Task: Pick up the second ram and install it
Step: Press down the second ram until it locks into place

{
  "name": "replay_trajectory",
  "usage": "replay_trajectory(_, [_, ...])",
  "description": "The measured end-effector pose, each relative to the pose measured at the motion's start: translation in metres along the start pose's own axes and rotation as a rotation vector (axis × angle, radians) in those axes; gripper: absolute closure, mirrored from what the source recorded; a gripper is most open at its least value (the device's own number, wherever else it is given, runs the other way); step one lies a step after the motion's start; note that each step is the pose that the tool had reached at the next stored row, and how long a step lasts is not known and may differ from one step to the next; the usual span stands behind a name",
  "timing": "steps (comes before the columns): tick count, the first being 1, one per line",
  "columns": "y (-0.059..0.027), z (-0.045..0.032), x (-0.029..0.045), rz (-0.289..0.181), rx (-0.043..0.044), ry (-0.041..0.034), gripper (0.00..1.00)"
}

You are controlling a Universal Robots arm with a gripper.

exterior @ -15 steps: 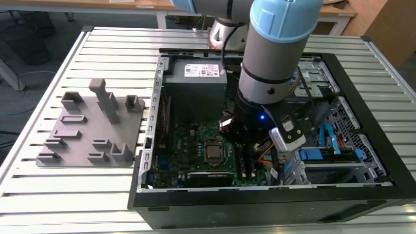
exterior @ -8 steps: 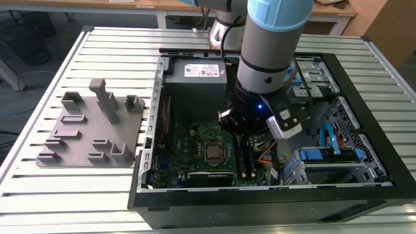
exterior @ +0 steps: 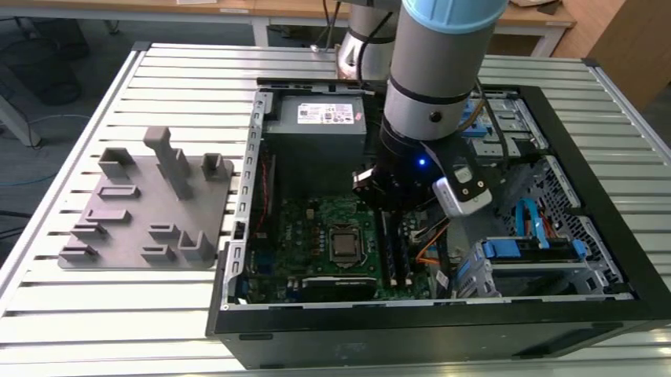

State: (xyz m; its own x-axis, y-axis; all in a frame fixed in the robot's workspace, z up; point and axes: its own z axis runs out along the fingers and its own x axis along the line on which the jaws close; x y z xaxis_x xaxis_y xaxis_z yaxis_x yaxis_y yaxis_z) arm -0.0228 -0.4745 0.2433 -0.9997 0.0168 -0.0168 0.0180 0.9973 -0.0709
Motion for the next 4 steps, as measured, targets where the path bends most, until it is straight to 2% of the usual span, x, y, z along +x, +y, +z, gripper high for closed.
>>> replay_trajectory(4, [-0.0001, -0.0002, 0.0000, 0.000, 0.0004, 0.0001, 0.89])
